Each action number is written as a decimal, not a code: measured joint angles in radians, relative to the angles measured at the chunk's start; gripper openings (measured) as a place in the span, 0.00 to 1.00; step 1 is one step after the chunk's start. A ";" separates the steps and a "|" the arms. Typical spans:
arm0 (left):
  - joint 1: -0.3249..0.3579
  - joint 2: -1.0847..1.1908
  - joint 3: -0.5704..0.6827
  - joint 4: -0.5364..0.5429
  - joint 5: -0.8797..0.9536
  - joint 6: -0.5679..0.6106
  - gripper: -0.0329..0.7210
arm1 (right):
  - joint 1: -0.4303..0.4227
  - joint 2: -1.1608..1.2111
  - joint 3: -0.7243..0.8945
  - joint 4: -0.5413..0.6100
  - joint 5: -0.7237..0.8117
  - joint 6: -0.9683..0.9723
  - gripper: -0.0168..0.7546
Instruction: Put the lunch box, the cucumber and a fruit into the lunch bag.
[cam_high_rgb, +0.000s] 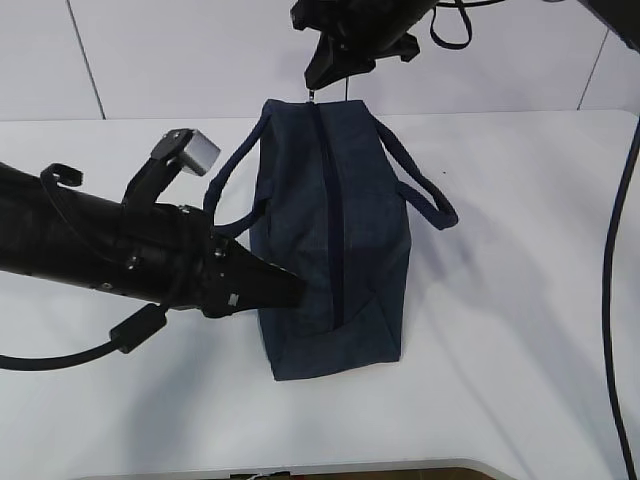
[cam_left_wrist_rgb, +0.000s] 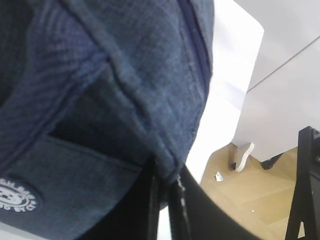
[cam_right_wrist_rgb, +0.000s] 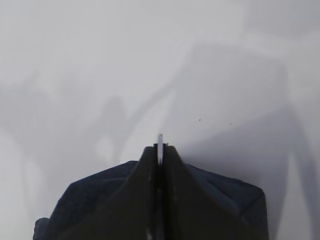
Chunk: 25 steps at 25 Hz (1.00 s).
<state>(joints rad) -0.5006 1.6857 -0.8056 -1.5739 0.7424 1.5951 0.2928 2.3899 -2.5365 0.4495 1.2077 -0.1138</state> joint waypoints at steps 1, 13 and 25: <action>0.000 0.000 0.000 0.000 -0.001 0.000 0.03 | 0.000 0.000 0.000 0.000 -0.007 0.000 0.03; 0.000 0.000 -0.006 0.017 -0.025 0.000 0.03 | -0.020 0.017 0.000 0.024 -0.082 0.000 0.03; 0.048 -0.038 -0.006 0.050 -0.133 0.000 0.03 | -0.031 0.035 -0.002 -0.053 0.020 -0.052 0.03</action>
<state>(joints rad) -0.4521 1.6479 -0.8116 -1.5241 0.6093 1.5951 0.2620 2.4247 -2.5388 0.3968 1.2277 -0.1654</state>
